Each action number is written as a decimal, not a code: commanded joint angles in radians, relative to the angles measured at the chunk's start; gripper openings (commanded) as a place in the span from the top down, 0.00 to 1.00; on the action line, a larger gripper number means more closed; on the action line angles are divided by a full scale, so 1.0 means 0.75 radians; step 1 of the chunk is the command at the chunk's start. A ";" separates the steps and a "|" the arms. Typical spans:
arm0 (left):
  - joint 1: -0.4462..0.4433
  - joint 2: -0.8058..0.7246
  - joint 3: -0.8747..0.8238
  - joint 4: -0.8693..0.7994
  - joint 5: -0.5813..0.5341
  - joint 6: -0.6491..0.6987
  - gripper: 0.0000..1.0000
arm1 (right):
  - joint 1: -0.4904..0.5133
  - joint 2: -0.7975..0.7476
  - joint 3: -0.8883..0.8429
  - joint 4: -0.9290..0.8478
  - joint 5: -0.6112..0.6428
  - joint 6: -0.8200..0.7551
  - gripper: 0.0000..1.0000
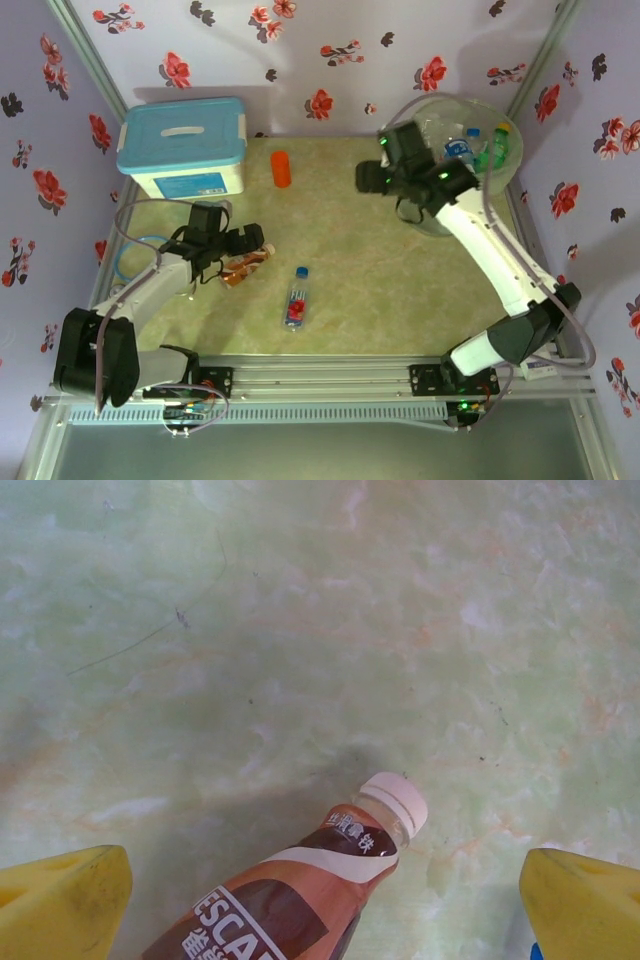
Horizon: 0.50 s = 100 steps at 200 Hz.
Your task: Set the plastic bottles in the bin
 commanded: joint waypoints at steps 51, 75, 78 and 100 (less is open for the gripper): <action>0.018 0.022 -0.019 0.012 -0.049 0.046 0.00 | 0.349 0.112 -0.326 0.134 -0.065 0.471 0.08; 0.023 0.005 -0.039 0.021 -0.050 0.035 0.00 | 0.419 0.209 -0.318 0.157 -0.124 0.519 0.06; 0.024 0.003 -0.042 0.019 -0.049 0.035 0.00 | 0.424 0.222 -0.312 0.155 -0.130 0.521 0.05; 0.032 -0.013 -0.053 0.008 -0.053 0.043 0.00 | 0.466 0.281 -0.301 0.143 -0.178 0.535 0.05</action>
